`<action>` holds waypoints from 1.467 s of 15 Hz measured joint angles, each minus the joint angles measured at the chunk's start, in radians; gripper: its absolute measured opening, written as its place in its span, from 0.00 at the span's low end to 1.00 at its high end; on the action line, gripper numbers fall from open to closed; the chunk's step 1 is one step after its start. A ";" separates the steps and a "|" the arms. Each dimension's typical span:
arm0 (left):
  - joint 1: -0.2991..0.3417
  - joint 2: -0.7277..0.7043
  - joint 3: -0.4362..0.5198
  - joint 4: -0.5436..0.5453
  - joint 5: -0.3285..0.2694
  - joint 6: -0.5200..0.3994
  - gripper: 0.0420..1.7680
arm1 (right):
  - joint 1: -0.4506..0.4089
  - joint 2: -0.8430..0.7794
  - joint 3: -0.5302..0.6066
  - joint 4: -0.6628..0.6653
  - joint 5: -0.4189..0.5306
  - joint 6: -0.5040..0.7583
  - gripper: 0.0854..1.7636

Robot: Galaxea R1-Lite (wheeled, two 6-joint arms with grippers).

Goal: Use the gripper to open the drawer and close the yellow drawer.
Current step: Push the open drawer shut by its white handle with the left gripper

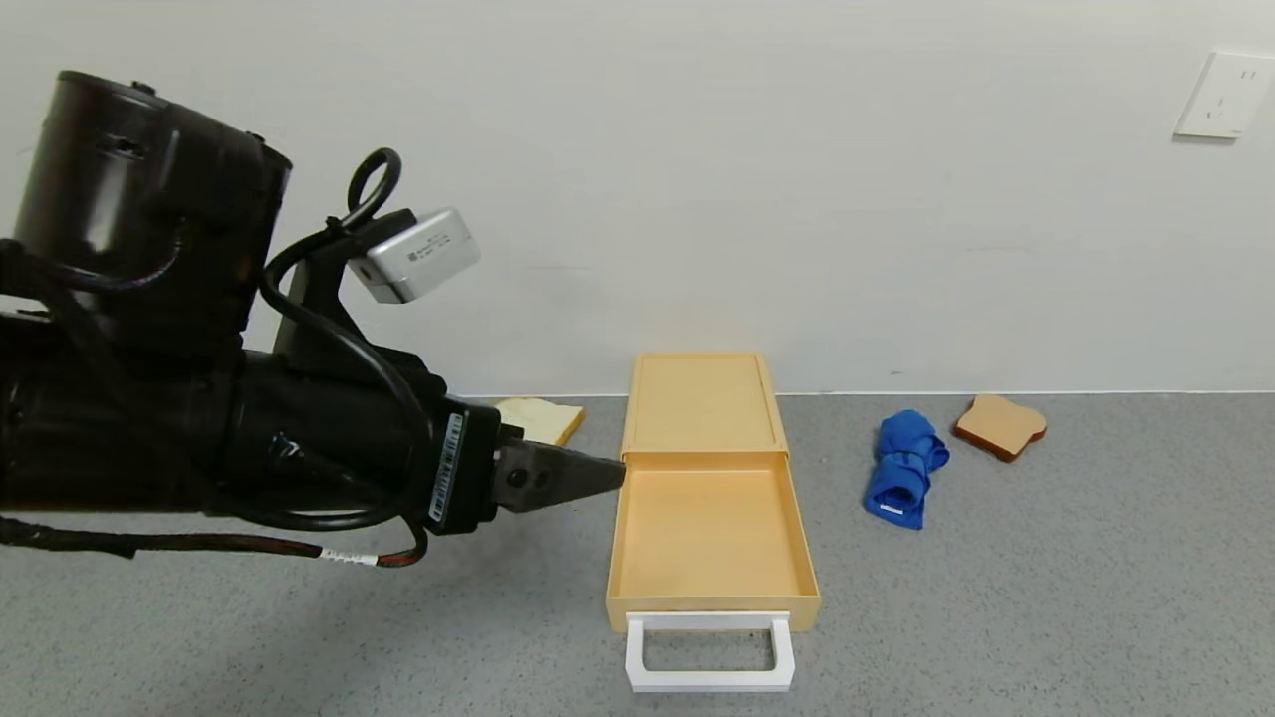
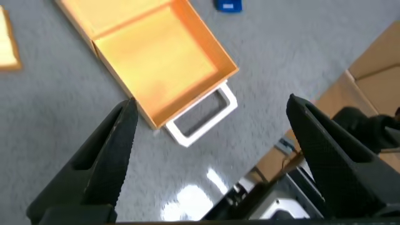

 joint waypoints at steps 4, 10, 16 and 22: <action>0.009 -0.027 0.097 -0.194 0.004 -0.002 0.97 | 0.000 0.000 0.000 0.000 0.000 0.000 0.97; 0.012 -0.038 0.122 -0.200 0.006 -0.004 0.97 | 0.000 0.000 0.000 0.000 0.000 0.000 0.97; 0.010 -0.032 0.120 -0.193 0.010 -0.004 0.97 | 0.000 0.000 0.000 0.000 0.000 0.000 0.97; -0.064 0.051 0.072 -0.166 0.150 -0.081 0.97 | 0.000 0.000 0.000 0.000 0.000 0.000 0.97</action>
